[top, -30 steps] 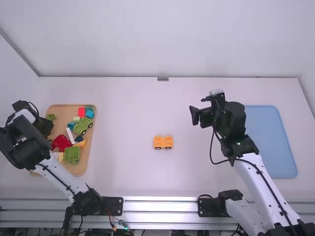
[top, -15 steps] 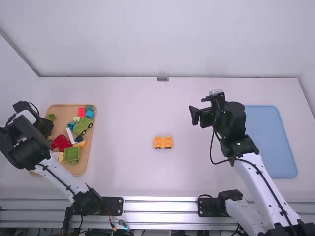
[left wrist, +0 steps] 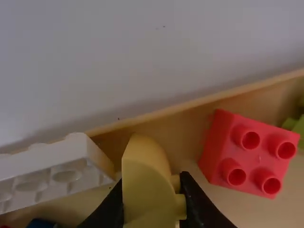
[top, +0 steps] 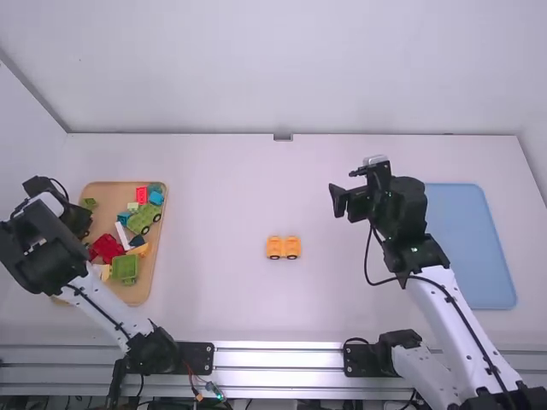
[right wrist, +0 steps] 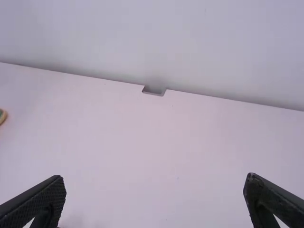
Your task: Assemble lego blocks to make yellow taxi
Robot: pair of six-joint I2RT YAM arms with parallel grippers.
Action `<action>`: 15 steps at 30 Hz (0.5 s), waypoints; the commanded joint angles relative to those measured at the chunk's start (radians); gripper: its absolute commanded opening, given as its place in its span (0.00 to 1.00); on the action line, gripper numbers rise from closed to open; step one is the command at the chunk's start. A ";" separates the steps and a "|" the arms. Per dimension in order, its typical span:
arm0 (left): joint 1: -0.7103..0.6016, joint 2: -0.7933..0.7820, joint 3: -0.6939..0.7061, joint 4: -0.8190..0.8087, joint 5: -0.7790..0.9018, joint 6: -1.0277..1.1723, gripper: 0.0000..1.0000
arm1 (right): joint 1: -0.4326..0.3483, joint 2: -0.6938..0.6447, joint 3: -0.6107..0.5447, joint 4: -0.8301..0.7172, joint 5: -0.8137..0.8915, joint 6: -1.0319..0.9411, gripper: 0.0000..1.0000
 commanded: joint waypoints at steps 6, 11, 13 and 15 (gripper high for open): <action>-0.002 -0.017 -0.024 0.001 0.128 -0.004 0.02 | 0.001 0.004 0.036 0.029 -0.062 0.005 0.99; -0.026 -0.109 -0.027 -0.025 0.124 0.002 0.02 | 0.002 0.010 0.037 0.069 -0.180 0.006 0.99; -0.040 -0.145 -0.027 -0.040 0.124 0.017 0.02 | 0.002 0.024 0.037 0.097 -0.212 0.006 0.98; -0.076 -0.204 -0.038 -0.045 0.124 0.048 0.01 | 0.000 0.065 0.037 0.163 -0.238 0.072 0.99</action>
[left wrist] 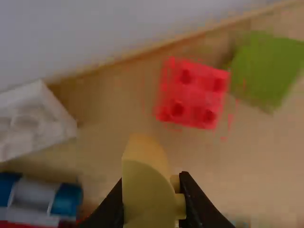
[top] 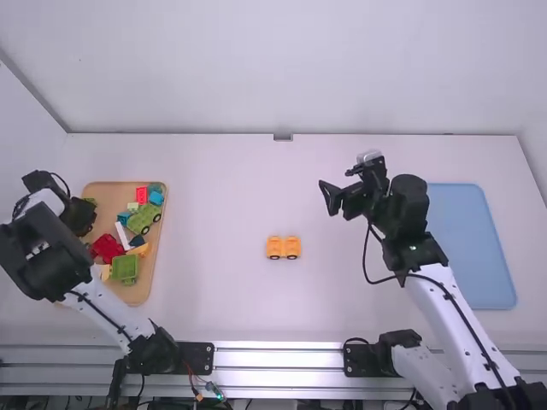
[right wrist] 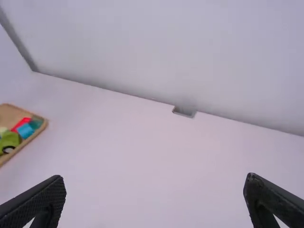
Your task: Assemble lego blocks to make yellow taxi
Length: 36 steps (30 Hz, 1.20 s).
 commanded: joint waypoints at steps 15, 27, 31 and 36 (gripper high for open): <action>-0.461 -0.607 -0.508 0.502 0.334 0.377 0.02 | 0.024 0.431 0.114 0.339 -0.330 0.375 0.99; -1.056 -0.673 -0.744 0.842 0.068 0.638 0.02 | 0.140 0.595 0.183 0.298 -0.418 0.402 0.95; -1.103 -0.673 -0.762 0.895 0.101 0.649 0.02 | 0.132 0.595 0.182 0.273 -0.462 0.405 0.82; -1.120 -0.634 -0.772 0.946 0.280 0.767 0.02 | 0.131 0.595 0.182 0.267 -0.552 0.405 0.75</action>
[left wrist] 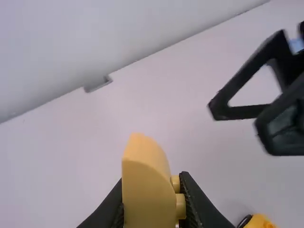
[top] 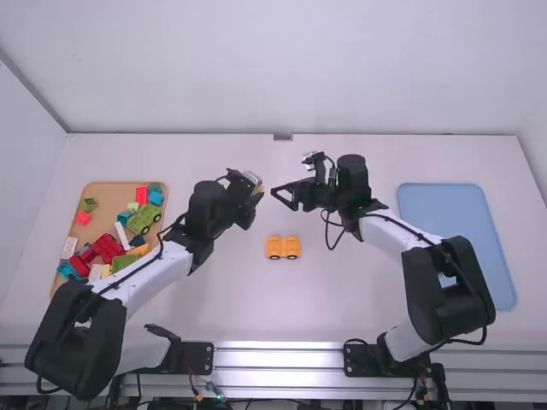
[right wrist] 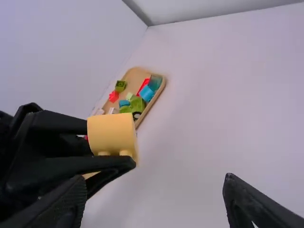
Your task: Assemble lego blocks to make yellow taxi
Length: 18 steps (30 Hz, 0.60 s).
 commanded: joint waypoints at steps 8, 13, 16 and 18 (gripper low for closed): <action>-0.020 0.078 -0.011 0.035 0.099 0.079 0.02 | 0.003 0.008 0.030 -0.050 -0.055 -0.006 0.75; -0.056 0.118 -0.011 0.074 0.087 0.075 0.02 | 0.036 0.008 0.031 -0.074 0.046 -0.008 0.75; -0.062 0.123 -0.011 0.080 0.087 0.067 0.02 | 0.052 0.009 0.030 -0.080 0.076 -0.027 0.74; -0.060 0.123 -0.011 0.089 0.087 0.060 0.02 | 0.056 0.009 0.030 -0.077 0.082 -0.026 0.73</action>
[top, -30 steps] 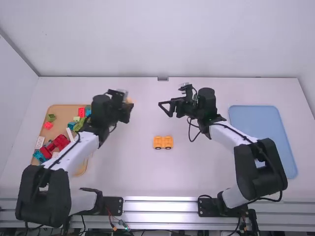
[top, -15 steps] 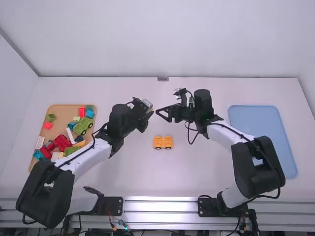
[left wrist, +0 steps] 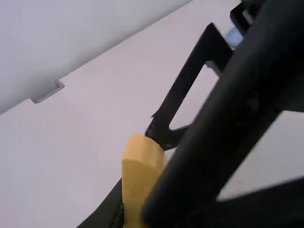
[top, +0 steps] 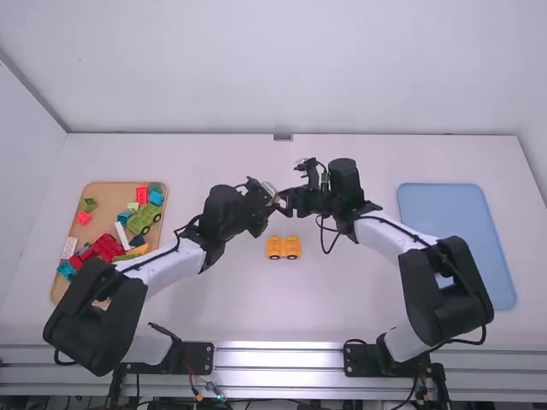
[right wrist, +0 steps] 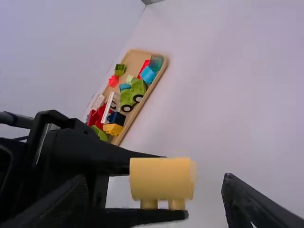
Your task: Assemble lego blocks to make yellow taxi
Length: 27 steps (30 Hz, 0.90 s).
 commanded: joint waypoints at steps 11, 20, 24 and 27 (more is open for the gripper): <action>-0.015 0.004 -0.009 0.030 0.022 -0.023 0.02 | 0.023 0.009 0.031 0.002 0.060 -0.010 0.48; -0.014 0.004 -0.009 0.037 0.024 -0.031 0.02 | 0.022 0.009 0.031 0.006 0.063 0.002 0.38; -0.014 0.004 -0.009 0.037 0.024 -0.032 0.04 | 0.021 0.009 0.031 0.010 0.064 0.008 0.28; -0.014 0.004 -0.009 0.037 0.034 -0.043 0.25 | 0.021 0.009 0.031 0.025 0.064 0.014 0.24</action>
